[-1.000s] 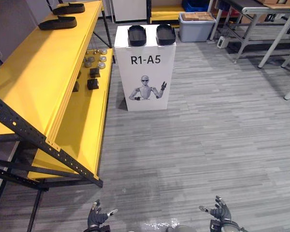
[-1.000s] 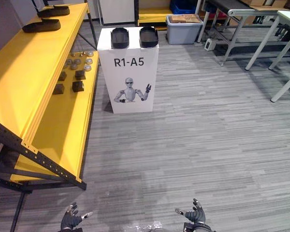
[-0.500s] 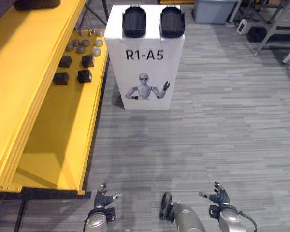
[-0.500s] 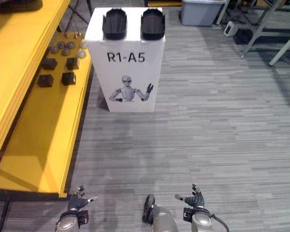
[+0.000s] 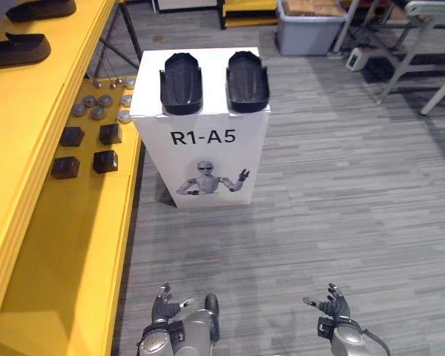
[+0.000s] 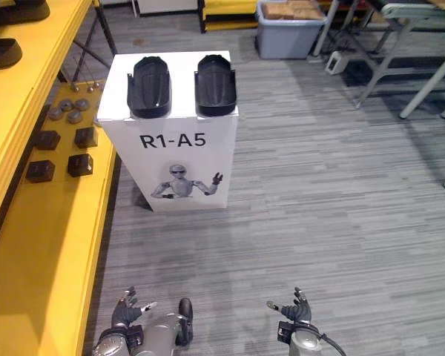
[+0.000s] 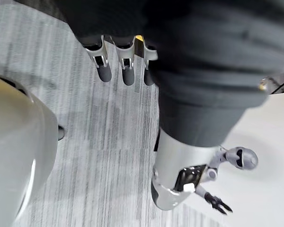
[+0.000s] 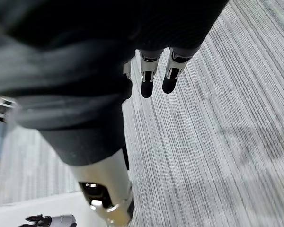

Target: Walk over and take plastic housings, then place them on the shelf

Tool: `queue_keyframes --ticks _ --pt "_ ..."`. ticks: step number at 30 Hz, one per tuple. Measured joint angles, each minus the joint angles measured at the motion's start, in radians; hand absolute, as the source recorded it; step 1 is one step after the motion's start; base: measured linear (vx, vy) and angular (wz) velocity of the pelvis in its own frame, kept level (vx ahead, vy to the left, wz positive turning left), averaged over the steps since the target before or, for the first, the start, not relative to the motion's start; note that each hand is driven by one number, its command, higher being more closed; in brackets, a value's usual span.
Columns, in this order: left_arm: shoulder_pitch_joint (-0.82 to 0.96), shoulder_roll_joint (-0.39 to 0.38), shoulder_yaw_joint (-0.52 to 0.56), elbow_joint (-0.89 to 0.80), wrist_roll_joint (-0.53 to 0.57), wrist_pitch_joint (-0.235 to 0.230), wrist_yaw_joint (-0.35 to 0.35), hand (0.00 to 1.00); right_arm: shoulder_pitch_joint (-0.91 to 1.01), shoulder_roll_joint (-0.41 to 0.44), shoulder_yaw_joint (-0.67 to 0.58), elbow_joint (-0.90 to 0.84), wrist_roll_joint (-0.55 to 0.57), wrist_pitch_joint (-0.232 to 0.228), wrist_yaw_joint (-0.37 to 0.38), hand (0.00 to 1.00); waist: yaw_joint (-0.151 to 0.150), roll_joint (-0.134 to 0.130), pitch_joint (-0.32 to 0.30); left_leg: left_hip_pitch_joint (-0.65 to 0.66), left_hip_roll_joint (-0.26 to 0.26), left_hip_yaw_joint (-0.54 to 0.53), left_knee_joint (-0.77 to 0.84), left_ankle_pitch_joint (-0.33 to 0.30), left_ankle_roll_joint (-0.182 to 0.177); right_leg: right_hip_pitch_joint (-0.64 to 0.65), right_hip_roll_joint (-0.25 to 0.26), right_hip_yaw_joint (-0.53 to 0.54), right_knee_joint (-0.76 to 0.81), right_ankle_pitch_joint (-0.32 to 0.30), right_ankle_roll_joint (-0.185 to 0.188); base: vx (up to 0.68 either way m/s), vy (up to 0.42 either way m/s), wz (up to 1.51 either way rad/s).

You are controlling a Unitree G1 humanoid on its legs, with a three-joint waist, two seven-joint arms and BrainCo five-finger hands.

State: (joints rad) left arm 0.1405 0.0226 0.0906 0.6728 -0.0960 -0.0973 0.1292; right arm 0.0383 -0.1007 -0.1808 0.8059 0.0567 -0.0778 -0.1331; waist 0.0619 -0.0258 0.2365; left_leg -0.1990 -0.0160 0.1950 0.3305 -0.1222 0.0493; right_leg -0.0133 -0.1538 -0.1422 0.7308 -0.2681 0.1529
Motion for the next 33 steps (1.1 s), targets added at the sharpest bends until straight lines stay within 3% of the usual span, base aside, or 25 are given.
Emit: queue_keyframes --ticks 2,4,8,9,10,11,12,15,16,17,18,20,21,22,23,24,26,29,33 --pt "0.005 0.01 -0.002 0.001 -0.002 0.004 0.002 0.0 0.013 0.012 0.01 -0.001 -0.02 0.009 0.009 0.0 -0.015 -0.001 0.002 0.107 -0.022 -0.016 -0.015 -0.048 0.017 -0.103 -0.037 0.0 0.251 -0.005 -0.011 0.53 0.131 0.29" --pt "0.008 0.031 -0.002 -0.001 -0.01 0.004 0.009 0.0 0.016 0.023 0.037 -0.017 -0.032 0.012 0.011 0.0 -0.024 0.0 0.002 0.206 -0.023 -0.032 -0.065 -0.066 0.024 -0.194 -0.037 -0.02 0.269 -0.006 -0.024 0.54 0.047 0.27" --pt "-0.009 0.03 -0.001 -0.002 -0.036 -0.001 0.019 0.0 0.008 0.023 0.045 -0.028 -0.035 0.012 0.015 0.0 -0.05 0.013 0.009 0.337 0.01 -0.096 -0.145 -0.079 0.003 -0.29 0.007 -0.047 -0.131 0.008 -0.067 0.55 -0.074 0.61" --pt "-0.009 0.033 -0.001 -0.002 -0.036 -0.003 0.019 0.0 0.017 0.024 0.045 -0.026 -0.035 0.012 0.015 0.0 -0.05 0.008 0.006 0.363 0.02 -0.116 -0.155 -0.102 -0.035 -0.285 0.038 -0.008 -0.318 0.083 -0.084 0.54 -0.174 0.74" --pt "-0.01 0.036 0.0 0.004 -0.036 -0.003 0.02 0.0 0.033 0.022 0.044 -0.021 -0.036 0.013 0.015 0.0 -0.052 -0.002 0.0 0.379 0.028 -0.134 -0.153 -0.126 -0.07 -0.271 0.054 0.015 -0.372 0.244 -0.109 0.55 -0.214 0.7" --pt "-0.017 0.019 -0.001 0.024 -0.036 0.001 0.02 0.0 0.034 0.006 0.04 -0.007 -0.035 0.016 0.015 0.0 -0.04 0.031 -0.01 0.39 0.063 -0.15 -0.149 -0.139 -0.084 -0.255 0.08 0.006 -0.363 0.253 -0.152 0.43 -0.175 0.42" --pt "-0.014 0.012 0.001 0.023 -0.035 0.0 0.019 0.0 0.033 0.009 0.039 -0.013 -0.035 0.017 0.015 0.0 -0.035 0.035 -0.015 0.38 0.072 -0.15 -0.137 -0.132 -0.096 -0.257 0.082 -0.002 -0.357 0.238 -0.164 0.51 -0.232 0.35" --pt "-0.027 -0.029 0.002 0.018 -0.033 0.002 0.017 0.0 0.059 0.022 0.027 -0.074 -0.029 0.017 0.013 0.0 -0.068 0.047 -0.01 0.269 0.104 -0.135 0.171 -0.085 -0.153 -0.146 0.064 -0.096 -0.396 0.187 -0.173 0.47 -0.24 0.84" --pt "-0.027 -0.047 0.001 0.005 -0.033 0.002 0.015 0.0 0.081 0.029 0.039 -0.105 -0.021 0.016 0.01 0.0 -0.065 0.044 -0.008 0.18 0.15 -0.099 0.386 -0.025 -0.143 -0.056 0.065 -0.117 -0.454 0.181 -0.175 0.39 -0.178 0.56" --pt "-0.025 -0.06 0.0 -0.004 -0.033 0.0 0.012 0.0 0.095 0.038 0.042 -0.127 -0.007 0.014 0.007 0.0 -0.042 0.043 -0.015 0.13 0.195 -0.021 0.477 -0.078 -0.14 -0.001 0.07 -0.118 -0.499 0.181 -0.175 0.3 -0.103 0.27" --pt "-0.026 -0.065 0.0 -0.005 -0.033 0.0 0.011 0.0 0.09 0.039 0.038 -0.131 -0.003 0.012 0.006 0.0 -0.035 0.045 -0.017 0.113 0.207 0.003 0.47 -0.097 -0.143 0.017 0.068 -0.118 -0.513 0.181 -0.175 0.27 -0.067 -0.12" --pt "-0.024 -0.069 0.0 -0.005 -0.034 0.0 0.009 0.0 0.074 0.042 0.021 -0.131 0.0 0.01 0.003 0.0 -0.03 0.046 -0.021 0.073 0.207 0.02 0.28 -0.109 -0.138 0.05 0.058 -0.113 -0.547 0.181 -0.172 0.2 0.051 -0.2" --pt "-0.021 -0.07 0.0 -0.002 -0.034 0.0 0.01 0.0 0.077 0.038 0.018 -0.127 0.013 0.01 -0.001 0.0 -0.029 0.062 -0.031 0.072 0.203 0.006 0.098 -0.062 -0.135 0.05 0.064 -0.108 -0.55 0.178 -0.156 0.2 0.11 -0.25" --pt "-0.017 -0.071 -0.001 0.002 -0.034 0.0 0.009 0.0 0.079 0.033 0.013 -0.121 0.014 0.01 -0.002 0.0 -0.032 0.076 -0.04 0.07 0.204 -0.013 0.019 0.014 -0.129 0.05 0.076 -0.104 -0.551 0.171 -0.145 0.22 0.204 -0.31" --pt "-0.018 -0.07 -0.001 0.032 -0.034 0.001 0.008 0.0 0.078 0.036 -0.016 -0.092 0.016 0.012 -0.005 0.0 -0.033 0.097 -0.053 0.089 0.206 -0.031 -0.044 0.052 -0.129 0.051 0.094 -0.085 -0.556 0.159 -0.125 0.21 0.218 -0.13" --pt "-0.023 -0.053 -0.001 0.047 -0.034 0.002 0.003 0.0 0.092 0.053 -0.017 -0.081 0.017 0.013 -0.006 0.0 -0.04 0.066 -0.059 0.122 0.179 -0.017 -0.106 0.068 -0.125 0.061 0.067 -0.072 -0.573 0.16 -0.111 0.2 0.207 -0.11" --pt "-0.016 -0.042 -0.001 0.047 -0.033 0.002 -0.002 0.0 0.119 0.065 -0.017 -0.081 0.017 0.013 -0.006 0.0 -0.034 0.05 -0.068 0.16 0.156 0.01 -0.158 0.081 -0.116 0.068 0.048 -0.054 -0.586 0.159 -0.104 0.13 0.117 -0.22" --pt "0.005 -0.025 -0.001 0.047 -0.033 0.002 -0.006 0.0 0.13 0.068 -0.018 -0.081 0.017 0.013 -0.007 0.0 -0.043 0.051 -0.076 0.223 0.127 0.046 -0.257 0.113 -0.11 0.078 0.031 -0.029 -0.604 0.16 -0.089 0.08 0.081 -0.25" --pt "0.014 -0.005 0.0 0.046 -0.033 0.002 -0.007 0.0 0.121 0.064 -0.093 -0.103 0.034 0.013 -0.015 0.0 -0.045 0.047 -0.081 0.266 0.123 0.079 -0.335 0.141 -0.118 0.068 0.044 0.002 -0.606 0.16 -0.089 0.05 0.017 -0.22"
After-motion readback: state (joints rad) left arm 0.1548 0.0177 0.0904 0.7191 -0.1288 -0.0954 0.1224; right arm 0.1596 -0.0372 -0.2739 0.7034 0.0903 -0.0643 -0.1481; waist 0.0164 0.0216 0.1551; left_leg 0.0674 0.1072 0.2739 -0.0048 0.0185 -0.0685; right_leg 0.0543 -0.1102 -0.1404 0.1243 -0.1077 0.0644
